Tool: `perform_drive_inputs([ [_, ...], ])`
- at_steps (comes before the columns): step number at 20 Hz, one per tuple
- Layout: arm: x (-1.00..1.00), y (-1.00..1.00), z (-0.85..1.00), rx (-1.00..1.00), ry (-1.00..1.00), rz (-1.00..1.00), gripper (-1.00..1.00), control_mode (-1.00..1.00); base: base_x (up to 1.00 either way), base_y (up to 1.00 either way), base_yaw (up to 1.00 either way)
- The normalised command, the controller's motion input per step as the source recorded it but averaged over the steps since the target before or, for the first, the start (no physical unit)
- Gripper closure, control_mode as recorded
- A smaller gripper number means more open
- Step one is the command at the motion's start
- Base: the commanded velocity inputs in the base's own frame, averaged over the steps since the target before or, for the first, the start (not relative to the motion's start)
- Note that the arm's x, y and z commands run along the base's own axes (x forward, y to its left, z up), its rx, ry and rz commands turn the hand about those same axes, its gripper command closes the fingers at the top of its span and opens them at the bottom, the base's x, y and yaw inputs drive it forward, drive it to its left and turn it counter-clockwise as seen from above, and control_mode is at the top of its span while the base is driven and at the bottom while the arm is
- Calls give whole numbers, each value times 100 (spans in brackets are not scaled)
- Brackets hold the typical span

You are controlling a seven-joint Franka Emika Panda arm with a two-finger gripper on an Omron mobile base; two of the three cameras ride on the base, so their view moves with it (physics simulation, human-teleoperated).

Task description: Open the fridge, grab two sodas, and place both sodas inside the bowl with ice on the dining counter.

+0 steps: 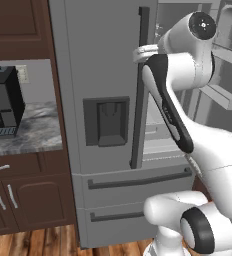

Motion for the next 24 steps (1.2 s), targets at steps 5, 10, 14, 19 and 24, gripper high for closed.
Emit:
perform_drive_inputs([
  [5,57,0,-10,0,0,0,-100,-100,0,0,0],
  [10,60,0,-12,0,0,0,-100,-100,0,0,0],
  [14,62,0,-17,0,0,0,-100,-100,0,0,0],
  [19,65,0,-15,0,0,0,-100,-100,0,0,0],
  [24,56,0,-16,0,0,0,-100,-100,0,0,0],
])
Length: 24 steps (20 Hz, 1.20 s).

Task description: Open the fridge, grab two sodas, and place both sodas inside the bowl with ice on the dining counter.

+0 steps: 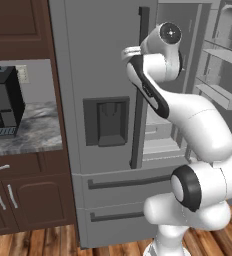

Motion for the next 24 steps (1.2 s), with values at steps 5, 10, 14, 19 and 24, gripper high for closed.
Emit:
perform_drive_inputs([
  [5,57,0,-14,0,0,0,100,-100,0,0,0],
  [10,27,8,-7,-1,0,-1,100,-100,0,0,0],
  [14,-5,1,0,0,0,1,100,-100,0,0,0],
  [19,-70,4,4,0,-2,10,100,-100,0,0,0],
  [24,-100,15,1,0,-3,16,100,-100,0,0,0],
])
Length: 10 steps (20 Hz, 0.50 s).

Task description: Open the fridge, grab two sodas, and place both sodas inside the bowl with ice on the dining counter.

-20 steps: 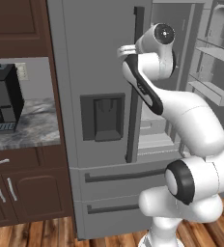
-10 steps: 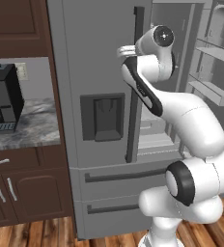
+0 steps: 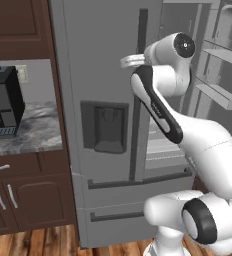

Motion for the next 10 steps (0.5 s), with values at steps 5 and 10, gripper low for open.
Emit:
perform_drive_inputs([
  [5,-100,35,0,0,0,16,100,-100,0,0,0],
  [10,-99,50,-1,0,2,10,100,-100,0,0,0],
])
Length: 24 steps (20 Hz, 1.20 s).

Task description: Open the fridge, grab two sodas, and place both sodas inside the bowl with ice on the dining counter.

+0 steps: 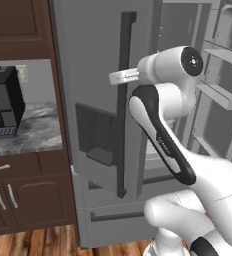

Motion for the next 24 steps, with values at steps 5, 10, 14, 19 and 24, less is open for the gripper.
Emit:
perform_drive_inputs([
  [5,-93,67,-1,-3,6,7,100,-100,0,0,0],
  [10,-67,54,0,-6,6,4,-100,-100,0,0,0],
  [14,-17,-72,25,6,-1,0,-100,-100,0,0,0],
  [19,-3,-100,3,21,3,-2,-100,-100,0,0,0],
  [24,-26,-90,-13,25,-1,-10,-100,-100,0,0,0],
])
